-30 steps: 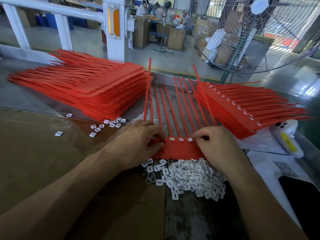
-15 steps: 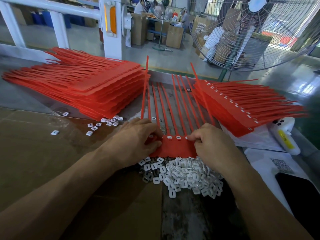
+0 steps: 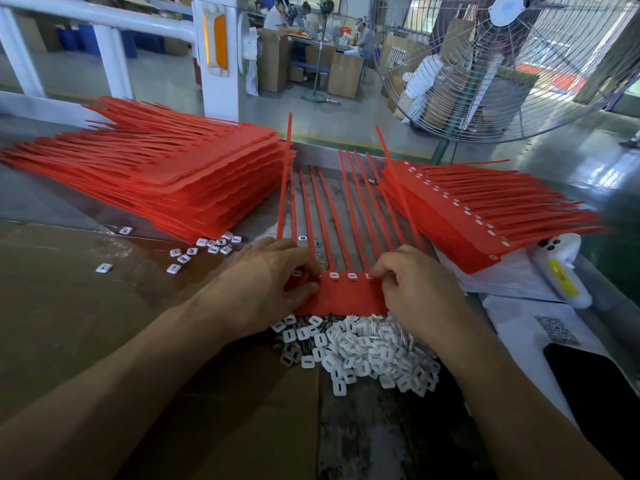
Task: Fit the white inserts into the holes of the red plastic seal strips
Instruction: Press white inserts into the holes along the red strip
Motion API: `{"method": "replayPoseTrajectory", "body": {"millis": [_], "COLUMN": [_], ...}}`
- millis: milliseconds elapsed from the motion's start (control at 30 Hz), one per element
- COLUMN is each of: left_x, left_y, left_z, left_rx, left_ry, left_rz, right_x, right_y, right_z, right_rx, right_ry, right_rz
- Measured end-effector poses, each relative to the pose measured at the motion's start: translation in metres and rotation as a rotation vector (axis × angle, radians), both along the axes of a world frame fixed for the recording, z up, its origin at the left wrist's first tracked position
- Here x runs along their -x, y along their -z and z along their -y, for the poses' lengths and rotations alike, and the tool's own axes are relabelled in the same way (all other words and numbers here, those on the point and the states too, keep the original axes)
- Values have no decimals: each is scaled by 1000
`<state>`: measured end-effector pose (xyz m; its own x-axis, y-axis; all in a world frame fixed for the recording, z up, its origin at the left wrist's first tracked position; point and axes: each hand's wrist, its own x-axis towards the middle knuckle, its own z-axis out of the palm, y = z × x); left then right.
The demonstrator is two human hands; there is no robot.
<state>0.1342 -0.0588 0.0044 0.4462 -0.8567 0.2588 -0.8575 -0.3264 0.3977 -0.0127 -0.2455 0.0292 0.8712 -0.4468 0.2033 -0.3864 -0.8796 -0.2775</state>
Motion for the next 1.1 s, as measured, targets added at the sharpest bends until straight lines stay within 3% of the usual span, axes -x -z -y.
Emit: {"method": "replayPoseTrajectory", "body": {"millis": [133, 500, 733, 1100], "left_x": [0, 0, 1, -1], "left_y": [0, 0, -1, 0], "left_z": [0, -1, -1, 0], "left_rx": [-9, -5, 5, -16], "left_ry": [3, 8, 6, 7], "left_rz": [6, 8, 14, -2], "right_x": [4, 1, 10, 7], "right_y": [2, 5, 7, 6], "right_z": [6, 4, 14, 6], "right_rx": [-40, -20, -186, -98], "right_ry": [-1, -38, -69, -202], "right_rz": [57, -26, 44, -28]}}
